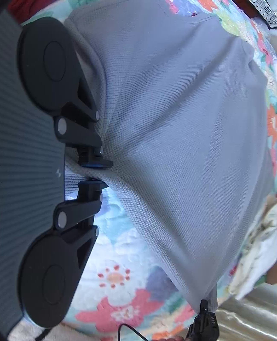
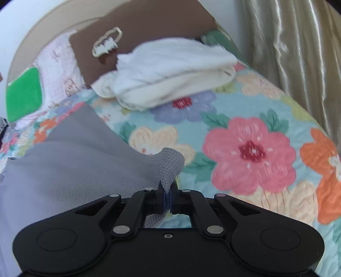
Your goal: Fold clothes
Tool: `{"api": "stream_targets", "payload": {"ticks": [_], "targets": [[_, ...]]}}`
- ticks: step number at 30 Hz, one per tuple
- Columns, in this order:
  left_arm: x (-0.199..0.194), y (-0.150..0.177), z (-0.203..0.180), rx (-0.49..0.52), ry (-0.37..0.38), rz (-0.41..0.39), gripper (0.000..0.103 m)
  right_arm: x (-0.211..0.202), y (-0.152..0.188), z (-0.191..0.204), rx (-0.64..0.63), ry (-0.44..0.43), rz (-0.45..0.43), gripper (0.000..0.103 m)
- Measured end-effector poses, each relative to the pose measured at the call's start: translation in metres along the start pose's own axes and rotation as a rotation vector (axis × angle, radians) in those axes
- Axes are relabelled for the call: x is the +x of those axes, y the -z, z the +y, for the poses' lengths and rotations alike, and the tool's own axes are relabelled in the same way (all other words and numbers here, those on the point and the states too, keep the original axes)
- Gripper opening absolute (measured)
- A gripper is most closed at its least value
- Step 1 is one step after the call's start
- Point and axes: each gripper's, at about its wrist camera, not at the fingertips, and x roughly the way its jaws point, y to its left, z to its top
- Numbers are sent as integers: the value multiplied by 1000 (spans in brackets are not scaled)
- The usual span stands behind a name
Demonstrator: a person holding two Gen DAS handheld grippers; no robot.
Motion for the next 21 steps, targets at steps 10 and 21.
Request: {"api": "stream_targets", "payload": {"ticks": [10, 21], "targets": [[-60, -1, 49, -193, 21, -70, 52, -64, 22, -14, 217, -54, -148, 44], [-64, -19, 171, -417, -334, -27, 52, -102, 157, 130, -248, -703, 291, 51]]}}
